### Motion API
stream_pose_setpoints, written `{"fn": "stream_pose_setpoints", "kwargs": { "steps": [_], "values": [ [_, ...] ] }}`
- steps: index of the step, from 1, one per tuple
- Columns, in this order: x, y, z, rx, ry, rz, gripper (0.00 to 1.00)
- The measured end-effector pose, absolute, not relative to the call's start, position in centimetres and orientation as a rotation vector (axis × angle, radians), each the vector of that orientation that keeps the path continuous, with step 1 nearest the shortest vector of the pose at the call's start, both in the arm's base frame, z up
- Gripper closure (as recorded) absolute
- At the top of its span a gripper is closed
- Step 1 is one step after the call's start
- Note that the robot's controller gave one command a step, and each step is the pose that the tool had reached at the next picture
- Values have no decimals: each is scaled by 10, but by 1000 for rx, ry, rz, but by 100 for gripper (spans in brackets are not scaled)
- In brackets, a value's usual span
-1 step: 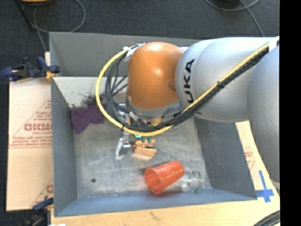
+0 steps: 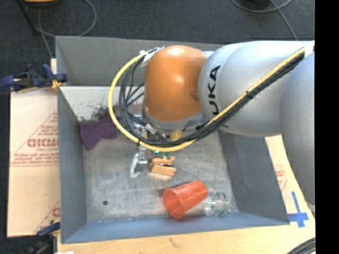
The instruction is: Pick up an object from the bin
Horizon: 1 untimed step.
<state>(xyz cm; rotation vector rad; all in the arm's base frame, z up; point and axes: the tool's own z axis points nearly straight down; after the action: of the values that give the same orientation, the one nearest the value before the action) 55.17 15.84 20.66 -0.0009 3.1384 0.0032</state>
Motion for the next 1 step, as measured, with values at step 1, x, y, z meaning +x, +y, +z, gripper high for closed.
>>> {"fn": "stream_pose_setpoints", "kwargs": {
  "steps": [1],
  "values": [
    [562,145,198,-219,3129,3,0]
  ]
}}
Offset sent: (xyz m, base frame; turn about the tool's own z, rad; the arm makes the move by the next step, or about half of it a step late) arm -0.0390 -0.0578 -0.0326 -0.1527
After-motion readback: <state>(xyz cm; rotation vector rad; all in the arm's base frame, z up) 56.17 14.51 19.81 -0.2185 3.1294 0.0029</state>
